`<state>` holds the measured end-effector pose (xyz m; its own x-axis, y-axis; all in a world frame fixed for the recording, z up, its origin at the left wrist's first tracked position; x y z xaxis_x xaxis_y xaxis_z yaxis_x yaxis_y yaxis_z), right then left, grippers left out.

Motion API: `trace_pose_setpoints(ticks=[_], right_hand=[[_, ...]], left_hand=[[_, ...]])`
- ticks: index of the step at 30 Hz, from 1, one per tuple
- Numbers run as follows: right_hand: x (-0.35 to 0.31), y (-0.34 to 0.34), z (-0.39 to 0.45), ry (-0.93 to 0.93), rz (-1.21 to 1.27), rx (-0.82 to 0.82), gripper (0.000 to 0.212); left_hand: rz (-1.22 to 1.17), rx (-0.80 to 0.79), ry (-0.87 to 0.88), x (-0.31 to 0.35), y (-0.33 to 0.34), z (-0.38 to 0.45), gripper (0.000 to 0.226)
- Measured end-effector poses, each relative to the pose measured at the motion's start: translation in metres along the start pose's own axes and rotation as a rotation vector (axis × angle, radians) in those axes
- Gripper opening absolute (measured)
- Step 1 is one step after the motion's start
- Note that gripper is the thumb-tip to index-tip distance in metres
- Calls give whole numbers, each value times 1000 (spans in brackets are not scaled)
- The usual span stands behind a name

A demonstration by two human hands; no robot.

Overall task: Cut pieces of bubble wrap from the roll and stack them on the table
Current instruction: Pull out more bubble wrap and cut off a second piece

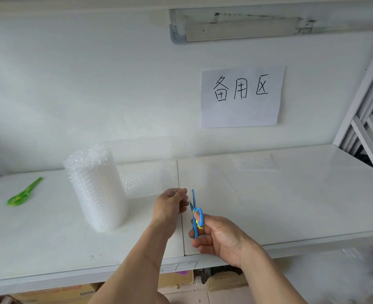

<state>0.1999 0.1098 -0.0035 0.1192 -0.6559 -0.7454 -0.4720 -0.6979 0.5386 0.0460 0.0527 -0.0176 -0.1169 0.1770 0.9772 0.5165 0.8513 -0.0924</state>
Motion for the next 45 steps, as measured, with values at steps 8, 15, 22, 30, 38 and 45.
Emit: trace_pose_setpoints(ticks=[8,15,22,30,38,45], right_hand=[[-1,3,8,-42,19,12,45],[-1,1,15,-42,23,13,50],[-1,2,19,-45,32,32,42],[0,1,19,-69,37,40,26],[-1,4,20,-57,47,44,34],[-3,9,20,-38,35,58,41]], left_hand=[[-25,-32,-19,-1,1,4,13],[-3,-2,-11,-3,1,6,16],[0,50,4,-5,4,7,17],[39,62,34,-6,7,5,19],[-9,56,15,-4,6,1,16],[-3,73,18,-1,7,-1,15]])
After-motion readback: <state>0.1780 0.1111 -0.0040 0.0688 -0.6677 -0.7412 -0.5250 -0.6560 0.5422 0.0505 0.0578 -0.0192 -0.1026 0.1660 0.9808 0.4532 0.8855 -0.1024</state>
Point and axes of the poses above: each hand's wrist, its own z-axis towards the middle knuckle, its own y-axis out of the palm, x = y × z, the point moved 3 cm from there along z, towards the middle knuckle, and after that the axes turned 15 degrees about z, right-handed, at the moved point
